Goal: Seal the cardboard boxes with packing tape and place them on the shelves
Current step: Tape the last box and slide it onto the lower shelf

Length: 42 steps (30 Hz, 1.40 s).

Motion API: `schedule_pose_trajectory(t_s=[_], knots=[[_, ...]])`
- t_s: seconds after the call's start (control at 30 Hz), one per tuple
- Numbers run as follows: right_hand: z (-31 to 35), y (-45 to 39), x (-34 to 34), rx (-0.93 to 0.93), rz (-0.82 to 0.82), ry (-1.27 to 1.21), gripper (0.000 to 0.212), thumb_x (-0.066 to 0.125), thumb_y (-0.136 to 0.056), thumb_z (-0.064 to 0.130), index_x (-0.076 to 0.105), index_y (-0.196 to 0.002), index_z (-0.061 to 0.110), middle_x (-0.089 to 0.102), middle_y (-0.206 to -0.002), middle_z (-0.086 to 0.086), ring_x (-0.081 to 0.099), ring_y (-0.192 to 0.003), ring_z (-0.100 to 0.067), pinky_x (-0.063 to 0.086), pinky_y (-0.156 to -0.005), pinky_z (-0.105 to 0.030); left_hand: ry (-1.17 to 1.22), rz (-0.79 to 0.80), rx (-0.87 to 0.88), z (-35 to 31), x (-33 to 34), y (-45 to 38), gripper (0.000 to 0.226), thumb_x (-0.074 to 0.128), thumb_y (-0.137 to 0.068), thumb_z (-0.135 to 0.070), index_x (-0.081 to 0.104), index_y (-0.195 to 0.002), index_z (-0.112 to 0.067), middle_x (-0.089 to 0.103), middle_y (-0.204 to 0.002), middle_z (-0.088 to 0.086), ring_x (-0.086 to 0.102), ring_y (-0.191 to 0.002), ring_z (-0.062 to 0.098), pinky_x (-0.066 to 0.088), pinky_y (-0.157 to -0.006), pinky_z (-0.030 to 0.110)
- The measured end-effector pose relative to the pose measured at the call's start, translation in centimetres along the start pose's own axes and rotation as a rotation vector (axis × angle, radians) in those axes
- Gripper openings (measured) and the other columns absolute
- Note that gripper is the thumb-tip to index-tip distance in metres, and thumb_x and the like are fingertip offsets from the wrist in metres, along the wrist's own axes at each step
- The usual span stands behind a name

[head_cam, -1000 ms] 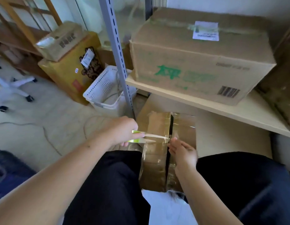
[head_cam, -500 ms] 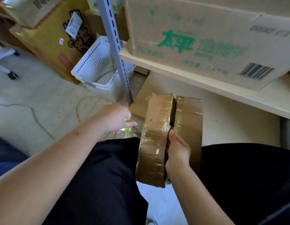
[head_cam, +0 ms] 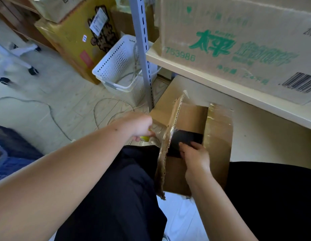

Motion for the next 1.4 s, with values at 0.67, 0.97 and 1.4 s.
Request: schedule_pose_trajectory(t_s=[0.67, 0.97, 1.4], knots=[[0.9, -5.2, -1.1, -0.067, 0.017, 0.446, 0.032, 0.055, -0.101, 0.027, 0.062, -0.126, 0.009, 0.065, -0.121, -0.012, 0.061, -0.11, -0.032, 0.048, -0.088, -0.036, 0.215, 0.097, 0.201, -0.8, 1.8, -2.1, 0.05, 0.048, -0.097, -0.056, 0.059, -0.069, -0.016, 0.073, -0.066, -0.002, 0.064, -0.062, 0.012, 0.046, -0.067, 0.026], [0.7, -5.7, -0.8, -0.187, -0.064, 0.432, 0.033, 0.062, -0.093, 0.043, 0.068, -0.104, 0.012, 0.07, -0.099, -0.009, 0.064, -0.091, -0.027, 0.052, -0.083, -0.036, 0.203, 0.189, 0.204, -2.0, 3.2, -5.1, 0.052, 0.051, -0.096, -0.056, 0.073, -0.084, -0.009, 0.076, -0.073, 0.001, 0.065, -0.055, 0.003, 0.052, -0.07, 0.023], [-0.6, -5.5, 1.7, -0.216, -0.248, 0.662, 0.109, 0.073, -0.063, 0.075, 0.037, -0.133, -0.001, 0.054, -0.135, -0.019, 0.055, -0.123, -0.037, 0.046, -0.094, -0.041, 0.446, 0.328, 0.19, -2.1, 4.8, -5.5, 0.04, 0.051, -0.1, -0.044, 0.075, -0.091, -0.013, 0.078, -0.087, -0.004, 0.069, -0.077, 0.006, 0.041, -0.062, 0.017]])
Point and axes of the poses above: each hand's wrist, its own y-axis away from the middle knuckle, its own x-axis out of the palm, z = x × y, the point moved 7 cm from there along -y, towards the middle knuckle
